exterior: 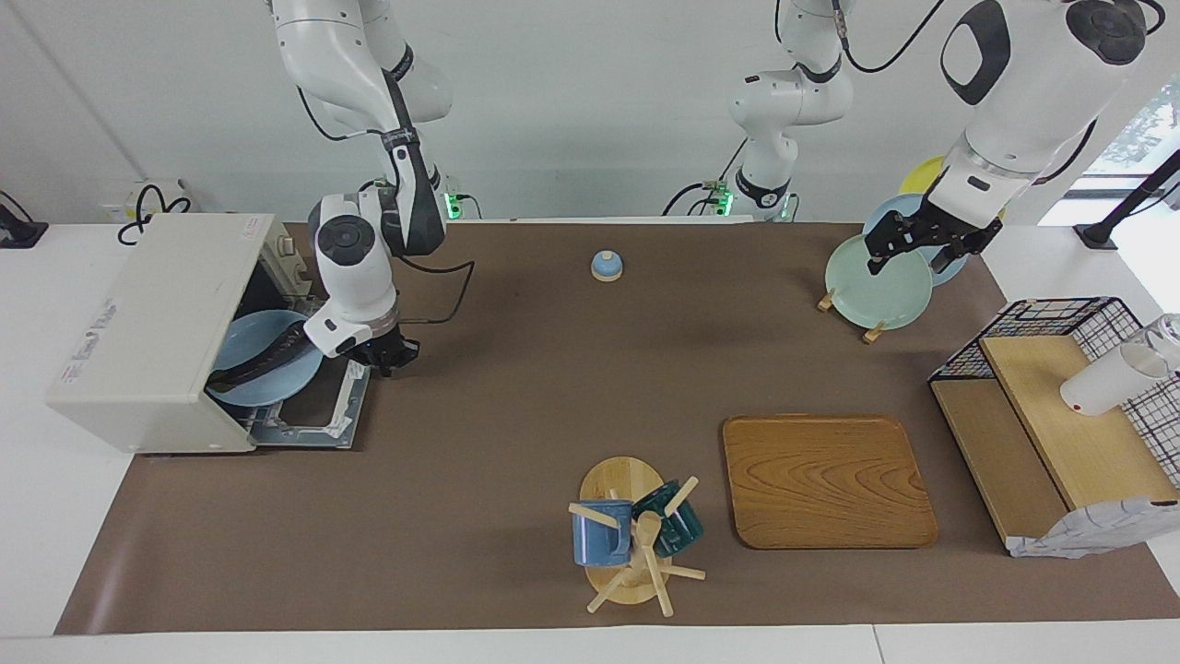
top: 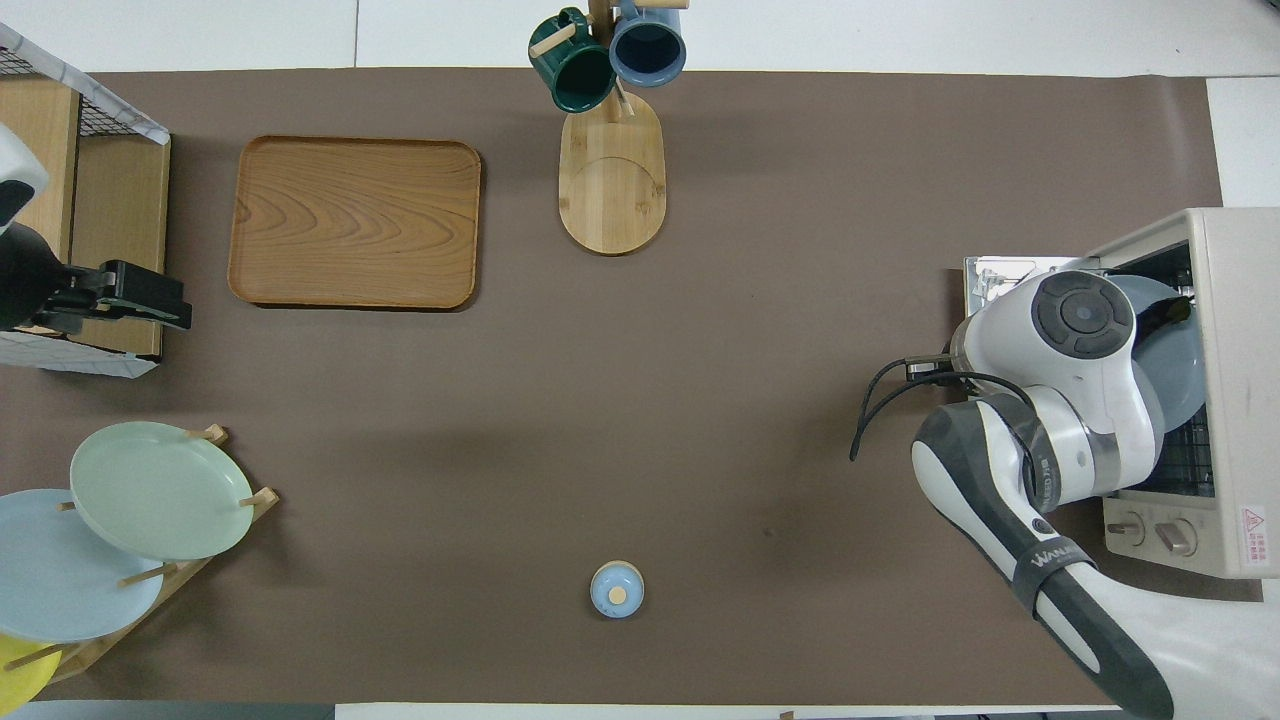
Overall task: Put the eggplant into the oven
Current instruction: 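Push the oven door shut with the right gripper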
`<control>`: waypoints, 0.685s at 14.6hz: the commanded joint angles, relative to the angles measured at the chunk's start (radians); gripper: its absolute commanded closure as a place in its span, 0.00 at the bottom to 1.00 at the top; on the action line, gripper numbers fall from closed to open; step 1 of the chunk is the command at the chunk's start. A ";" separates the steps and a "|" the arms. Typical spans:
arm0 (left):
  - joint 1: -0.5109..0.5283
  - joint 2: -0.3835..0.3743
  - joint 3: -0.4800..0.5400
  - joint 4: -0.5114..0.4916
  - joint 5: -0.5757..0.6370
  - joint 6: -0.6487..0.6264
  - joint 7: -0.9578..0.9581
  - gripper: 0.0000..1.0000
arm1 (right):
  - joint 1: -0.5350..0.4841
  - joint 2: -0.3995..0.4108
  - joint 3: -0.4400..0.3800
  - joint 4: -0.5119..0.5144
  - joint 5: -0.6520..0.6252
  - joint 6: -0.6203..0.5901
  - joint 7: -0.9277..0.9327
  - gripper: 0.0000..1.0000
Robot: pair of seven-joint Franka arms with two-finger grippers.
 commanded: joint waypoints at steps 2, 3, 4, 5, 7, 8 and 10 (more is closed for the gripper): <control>0.010 -0.020 -0.007 -0.017 0.008 0.012 -0.002 0.00 | -0.029 -0.014 0.005 -0.024 -0.092 0.026 0.007 1.00; 0.008 -0.020 -0.007 -0.017 0.008 0.012 -0.002 0.00 | -0.029 -0.014 0.005 -0.024 -0.102 0.025 0.007 1.00; 0.008 -0.020 -0.007 -0.017 0.008 0.012 -0.002 0.00 | -0.027 -0.014 0.005 -0.024 -0.117 0.023 0.007 1.00; 0.010 -0.020 -0.007 -0.017 0.008 0.012 -0.002 0.00 | -0.027 -0.014 0.005 -0.021 -0.149 0.022 0.004 1.00; 0.010 -0.020 -0.007 -0.017 0.008 0.012 -0.002 0.00 | -0.023 -0.009 0.007 0.010 -0.270 -0.006 -0.004 1.00; 0.010 -0.020 -0.007 -0.017 0.008 0.010 -0.002 0.00 | -0.026 -0.003 0.008 0.048 -0.310 -0.051 -0.007 1.00; 0.010 -0.020 -0.007 -0.017 0.008 0.012 -0.002 0.00 | -0.030 0.009 0.010 0.129 -0.310 -0.131 -0.069 1.00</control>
